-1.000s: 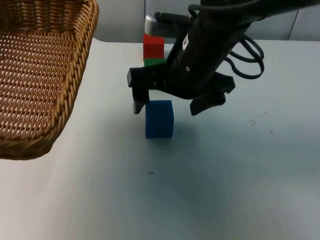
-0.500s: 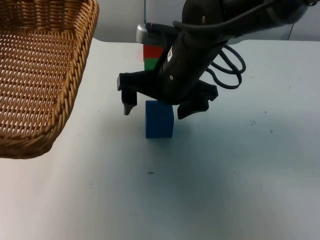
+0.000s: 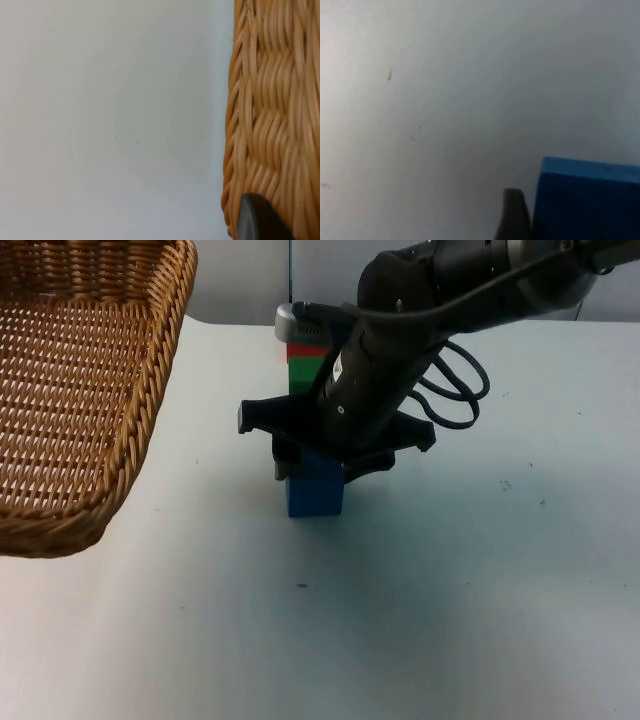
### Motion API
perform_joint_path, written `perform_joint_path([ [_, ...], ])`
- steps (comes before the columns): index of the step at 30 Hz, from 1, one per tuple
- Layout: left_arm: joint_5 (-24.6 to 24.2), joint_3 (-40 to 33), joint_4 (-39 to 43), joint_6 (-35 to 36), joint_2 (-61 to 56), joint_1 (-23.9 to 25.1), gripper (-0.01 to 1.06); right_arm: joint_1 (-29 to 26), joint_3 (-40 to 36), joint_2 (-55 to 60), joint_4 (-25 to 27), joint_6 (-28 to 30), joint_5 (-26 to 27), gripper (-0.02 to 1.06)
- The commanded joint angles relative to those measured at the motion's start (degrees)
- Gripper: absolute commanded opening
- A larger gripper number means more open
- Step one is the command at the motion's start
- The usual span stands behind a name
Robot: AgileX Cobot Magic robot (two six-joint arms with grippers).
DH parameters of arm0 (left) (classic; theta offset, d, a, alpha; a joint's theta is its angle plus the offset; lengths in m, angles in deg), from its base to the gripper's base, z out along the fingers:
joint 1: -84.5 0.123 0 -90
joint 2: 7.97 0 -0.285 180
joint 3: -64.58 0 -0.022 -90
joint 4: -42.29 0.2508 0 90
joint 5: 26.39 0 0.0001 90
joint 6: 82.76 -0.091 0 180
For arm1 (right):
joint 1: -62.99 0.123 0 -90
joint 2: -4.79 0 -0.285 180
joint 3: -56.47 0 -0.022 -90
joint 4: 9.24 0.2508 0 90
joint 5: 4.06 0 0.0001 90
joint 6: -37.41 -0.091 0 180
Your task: Pick up the basket with the left hand and place the blue cube into the basket with the right hand.
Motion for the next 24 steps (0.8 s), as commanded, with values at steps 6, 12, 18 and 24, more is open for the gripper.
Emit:
perform_joint_path([
  [6,0.10,-0.03,-2.30,0.02,-0.60,-0.15,0.00,0.02,0.52,0.15,-2.92,-2.98,0.27,0.07],
  [12,0.44,-0.03,-2.30,0.02,-0.60,-0.54,0.00,0.02,0.52,-1.92,-3.17,-1.37,-0.40,0.00],
  [18,1.80,-0.03,-0.60,0.35,-0.60,-4.15,0.00,0.02,0.52,-6.55,-4.31,1.96,-1.35,0.00],
  [24,3.95,-0.03,-0.35,2.59,-0.60,-5.04,0.00,0.17,0.57,-14.96,-4.19,6.79,-1.86,0.00],
])
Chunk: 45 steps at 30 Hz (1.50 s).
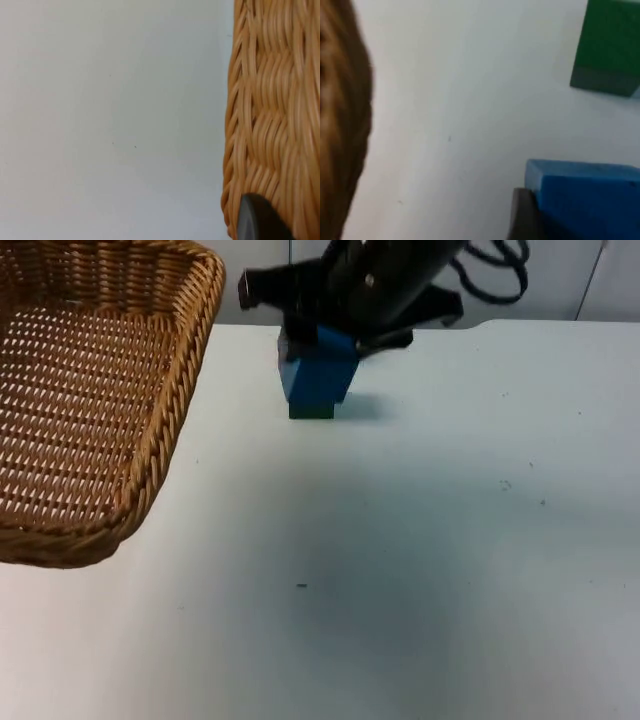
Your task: Pick up the basket with the left hand and place the blue cube into the basket with the right hand.
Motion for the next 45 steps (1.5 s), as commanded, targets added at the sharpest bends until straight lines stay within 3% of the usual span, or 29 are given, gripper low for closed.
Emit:
perform_joint_path([
  [1,1.07,-0.03,-1.84,0.95,-0.34,-0.38,0.00,0.53,0.32,-4.34,-0.50,2.23,0.09,0.00],
  [11,2.15,-0.03,-2.61,1.60,4.83,-0.38,0.00,6.66,0.41,-14.97,-0.16,9.42,1.81,0.00],
  [15,2.91,-0.03,-2.96,1.60,4.83,-0.38,0.00,10.39,0.41,-15.15,-0.16,10.68,4.65,0.00],
  [19,4.03,-0.03,-3.90,1.60,4.83,-0.38,0.00,14.02,0.54,-12.82,0.53,10.79,10.81,0.00],
  [22,4.69,-0.03,-4.14,1.45,4.83,-0.38,0.00,15.04,2.01,-10.83,1.45,10.79,11.55,0.00],
  [38,5.35,-0.03,-5.49,0.97,4.83,-0.38,0.00,16.52,20.57,7.16,3.14,10.79,0.63,0.00],
  [45,5.47,-0.03,-5.49,0.97,4.83,-0.38,0.00,16.52,23.63,12.39,3.52,10.79,-1.36,0.00],
])
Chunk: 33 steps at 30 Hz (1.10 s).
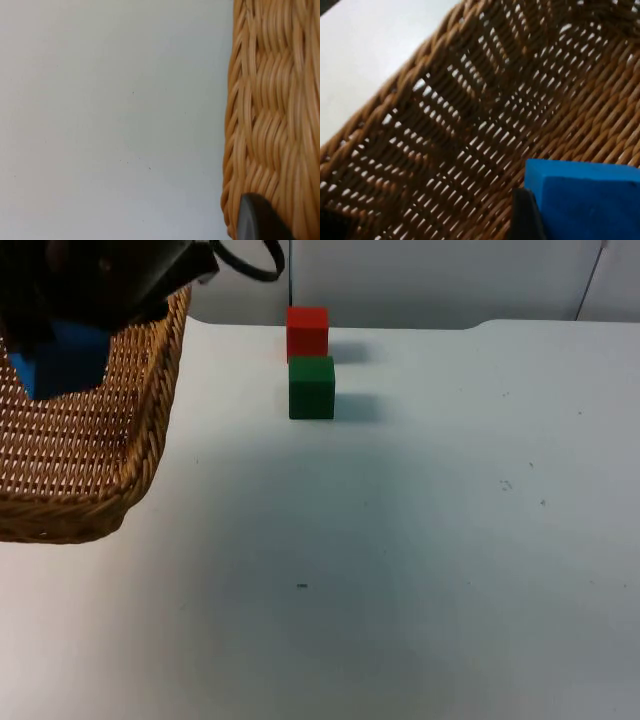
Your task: Pick up the basket with the left hand and place the blue cube into the basket with the right hand.
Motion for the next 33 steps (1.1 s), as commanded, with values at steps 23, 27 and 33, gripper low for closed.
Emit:
perform_joint_path([
  [23,1.35,-0.03,-2.28,-0.18,-0.31,-0.38,0.00,0.28,0.88,1.01,0.68,5.02,0.62,1.02],
  [27,1.66,-0.03,-2.28,-0.18,-0.31,-0.38,0.00,0.28,0.88,-3.11,-0.63,7.75,0.24,1.05],
  [33,1.66,-0.03,-2.28,-0.18,-0.31,-0.38,0.00,0.28,0.88,-10.29,-2.60,9.45,-2.82,1.05],
])
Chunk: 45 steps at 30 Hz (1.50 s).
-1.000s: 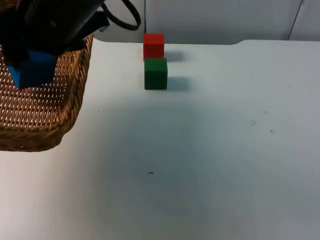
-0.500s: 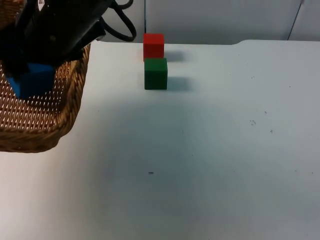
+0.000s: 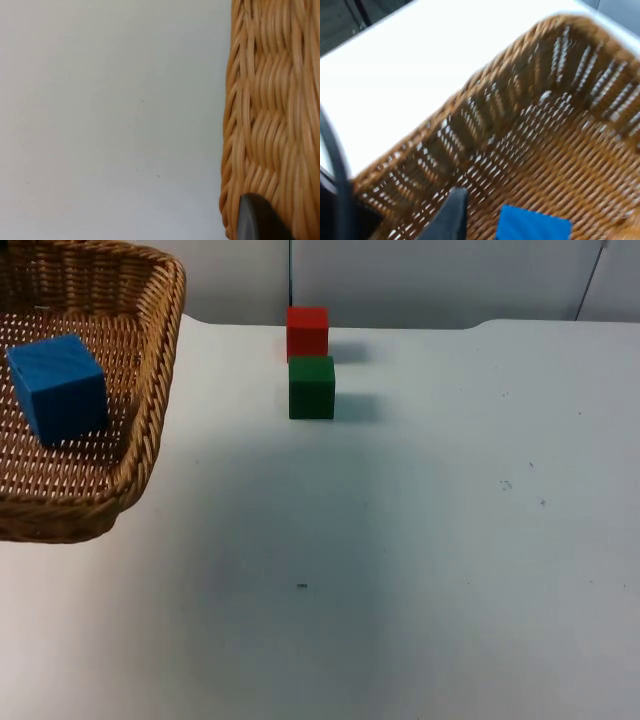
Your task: Pick up the basket with the left hand and place the blue cube into the basket with the right hand.
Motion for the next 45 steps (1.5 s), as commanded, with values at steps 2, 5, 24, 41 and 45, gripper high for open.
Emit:
perform_joint_path([
  [2,0.33,-0.03,-2.28,-0.08,-0.31,-0.38,0.00,0.28,0.61,-6.24,-3.64,1.12,-2.64,1.05],
  [5,0.47,-0.03,-2.38,-0.08,-0.31,-0.38,0.00,0.28,0.61,-10.14,-5.82,2.53,-3.77,1.05],
  [24,1.64,-0.03,-2.31,-0.49,-0.19,-0.38,0.00,0.28,-45.66,-41.66,-2.74,6.26,20.18,1.05],
  [41,11.77,-0.03,-11.61,-5.08,12.43,-8.04,0.00,0.28,-74.87,-71.30,2.43,6.38,25.42,1.05],
  [45,13.08,-0.03,-16.34,-10.38,16.83,-8.04,0.00,0.28,-77.62,-77.82,2.43,6.63,23.15,1.05],
])
